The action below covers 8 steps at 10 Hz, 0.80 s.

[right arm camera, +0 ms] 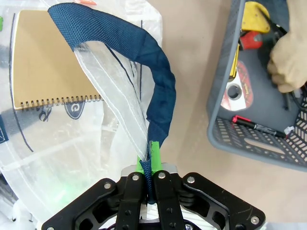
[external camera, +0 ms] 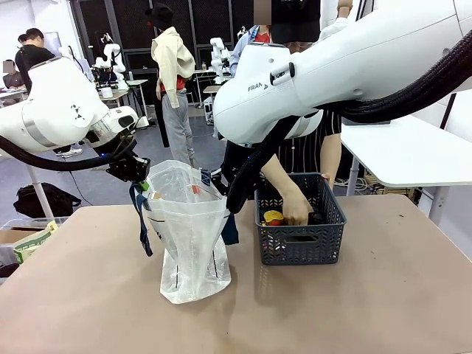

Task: Transfer purchased items from the store into the shopping bag.
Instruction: Move the Reusable shopping bag to the right side of the table.

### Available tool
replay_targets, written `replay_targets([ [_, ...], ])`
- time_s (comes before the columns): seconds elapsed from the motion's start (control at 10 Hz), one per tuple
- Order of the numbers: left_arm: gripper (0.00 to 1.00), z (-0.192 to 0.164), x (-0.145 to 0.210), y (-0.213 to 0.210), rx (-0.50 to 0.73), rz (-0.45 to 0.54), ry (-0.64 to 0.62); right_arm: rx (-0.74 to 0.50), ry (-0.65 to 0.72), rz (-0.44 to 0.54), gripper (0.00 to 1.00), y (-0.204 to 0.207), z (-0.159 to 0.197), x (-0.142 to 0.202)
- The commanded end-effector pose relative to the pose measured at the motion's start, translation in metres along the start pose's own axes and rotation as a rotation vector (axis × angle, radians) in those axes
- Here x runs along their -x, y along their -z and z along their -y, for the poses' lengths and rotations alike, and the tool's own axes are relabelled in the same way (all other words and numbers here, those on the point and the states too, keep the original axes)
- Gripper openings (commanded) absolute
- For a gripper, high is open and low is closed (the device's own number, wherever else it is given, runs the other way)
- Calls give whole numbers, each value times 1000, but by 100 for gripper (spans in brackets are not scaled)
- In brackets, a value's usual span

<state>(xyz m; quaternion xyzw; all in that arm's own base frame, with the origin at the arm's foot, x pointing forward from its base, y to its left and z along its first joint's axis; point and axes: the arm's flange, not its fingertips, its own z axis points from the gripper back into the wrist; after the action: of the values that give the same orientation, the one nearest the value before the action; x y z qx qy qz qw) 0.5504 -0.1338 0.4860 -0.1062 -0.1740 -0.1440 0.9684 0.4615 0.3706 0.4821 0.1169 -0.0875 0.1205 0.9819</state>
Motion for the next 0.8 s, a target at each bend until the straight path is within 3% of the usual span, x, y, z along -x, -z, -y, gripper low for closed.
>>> replay_targets([
  [0.0, 0, -1, 0, 0, -1, 0, -1, 0, -4, 1, 0, -1, 0, 0],
  [0.7, 0, -1, 0, 0, -1, 0, -1, 0, -4, 1, 0, -1, 0, 0],
])
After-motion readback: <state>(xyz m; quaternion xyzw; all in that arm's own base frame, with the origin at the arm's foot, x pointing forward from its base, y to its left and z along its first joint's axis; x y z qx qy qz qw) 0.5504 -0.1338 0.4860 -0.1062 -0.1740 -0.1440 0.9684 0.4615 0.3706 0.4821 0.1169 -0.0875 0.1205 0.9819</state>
